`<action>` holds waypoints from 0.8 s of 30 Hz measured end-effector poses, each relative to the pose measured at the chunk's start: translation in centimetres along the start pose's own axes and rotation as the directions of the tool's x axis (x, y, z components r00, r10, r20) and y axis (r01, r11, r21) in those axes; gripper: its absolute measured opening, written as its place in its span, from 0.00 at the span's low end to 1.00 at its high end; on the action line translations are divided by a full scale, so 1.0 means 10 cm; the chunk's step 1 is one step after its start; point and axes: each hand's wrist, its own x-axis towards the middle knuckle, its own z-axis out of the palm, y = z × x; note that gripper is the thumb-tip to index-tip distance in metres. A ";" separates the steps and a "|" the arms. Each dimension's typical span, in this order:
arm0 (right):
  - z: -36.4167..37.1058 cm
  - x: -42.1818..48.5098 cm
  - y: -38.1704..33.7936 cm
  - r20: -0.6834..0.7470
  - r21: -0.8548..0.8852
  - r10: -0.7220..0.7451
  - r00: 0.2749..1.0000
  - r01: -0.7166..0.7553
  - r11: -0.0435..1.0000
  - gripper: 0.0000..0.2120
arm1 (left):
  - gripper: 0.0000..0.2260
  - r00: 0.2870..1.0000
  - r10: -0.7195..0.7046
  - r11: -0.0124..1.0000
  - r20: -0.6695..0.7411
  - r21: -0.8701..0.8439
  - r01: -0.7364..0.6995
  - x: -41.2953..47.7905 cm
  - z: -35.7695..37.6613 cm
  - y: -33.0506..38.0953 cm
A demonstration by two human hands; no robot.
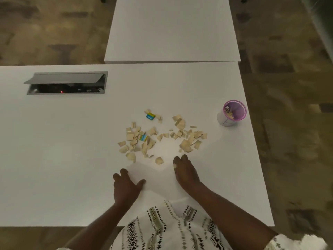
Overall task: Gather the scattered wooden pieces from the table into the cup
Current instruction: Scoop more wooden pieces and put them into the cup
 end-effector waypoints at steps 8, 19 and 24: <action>-0.16 0.29 -0.18 -0.023 0.006 -0.067 0.998 0.067 0.998 0.06 | 0.12 0.996 0.076 0.993 0.041 -0.096 -0.072 -0.04 0.16 0.14; 0.10 0.45 -0.63 0.073 -0.083 -0.319 0.945 0.324 0.942 0.14 | 0.24 0.970 0.205 0.965 -0.131 -0.138 -0.223 0.59 -0.23 0.42; 0.07 0.56 -0.82 0.247 -0.156 -0.286 0.926 0.329 0.931 0.33 | 0.32 0.965 0.263 0.965 -0.026 0.015 -0.262 0.79 -0.29 0.36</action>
